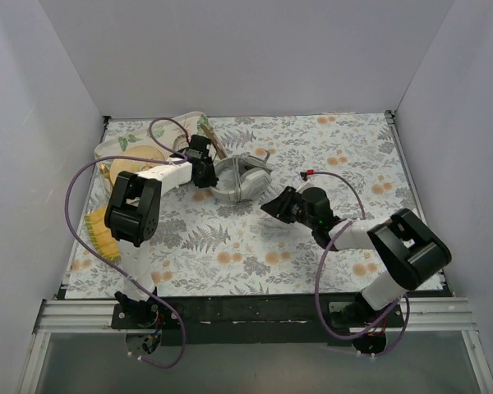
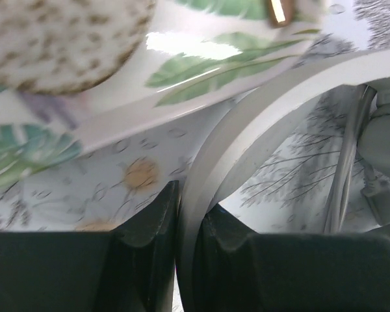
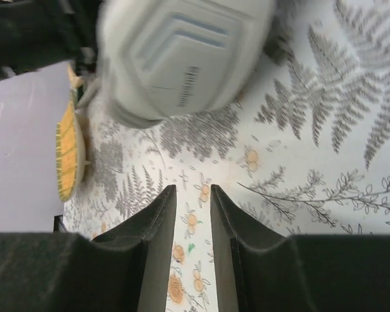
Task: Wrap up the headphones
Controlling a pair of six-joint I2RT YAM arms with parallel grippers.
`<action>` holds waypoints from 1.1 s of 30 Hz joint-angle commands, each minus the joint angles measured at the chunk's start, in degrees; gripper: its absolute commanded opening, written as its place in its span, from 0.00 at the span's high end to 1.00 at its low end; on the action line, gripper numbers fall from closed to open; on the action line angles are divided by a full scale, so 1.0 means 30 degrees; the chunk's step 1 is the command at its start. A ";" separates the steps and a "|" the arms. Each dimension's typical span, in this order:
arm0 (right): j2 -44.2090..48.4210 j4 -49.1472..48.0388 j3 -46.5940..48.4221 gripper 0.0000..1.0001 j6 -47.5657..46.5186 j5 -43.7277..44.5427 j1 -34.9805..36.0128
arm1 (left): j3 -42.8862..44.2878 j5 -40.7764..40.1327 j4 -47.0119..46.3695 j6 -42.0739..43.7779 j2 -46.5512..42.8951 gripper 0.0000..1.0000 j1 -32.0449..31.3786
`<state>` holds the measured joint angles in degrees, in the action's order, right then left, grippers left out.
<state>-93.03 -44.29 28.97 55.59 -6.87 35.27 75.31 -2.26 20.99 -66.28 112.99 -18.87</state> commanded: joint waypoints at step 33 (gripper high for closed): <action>1.0970 0.6471 0.0098 0.58 -1.1232 0.7916 -0.0913 | 0.0740 -0.5691 -0.0083 0.6940 -0.6508 0.02 -0.1824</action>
<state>-62.43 -26.11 26.30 27.24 14.79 34.37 79.44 -15.11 21.96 -55.11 104.86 -24.56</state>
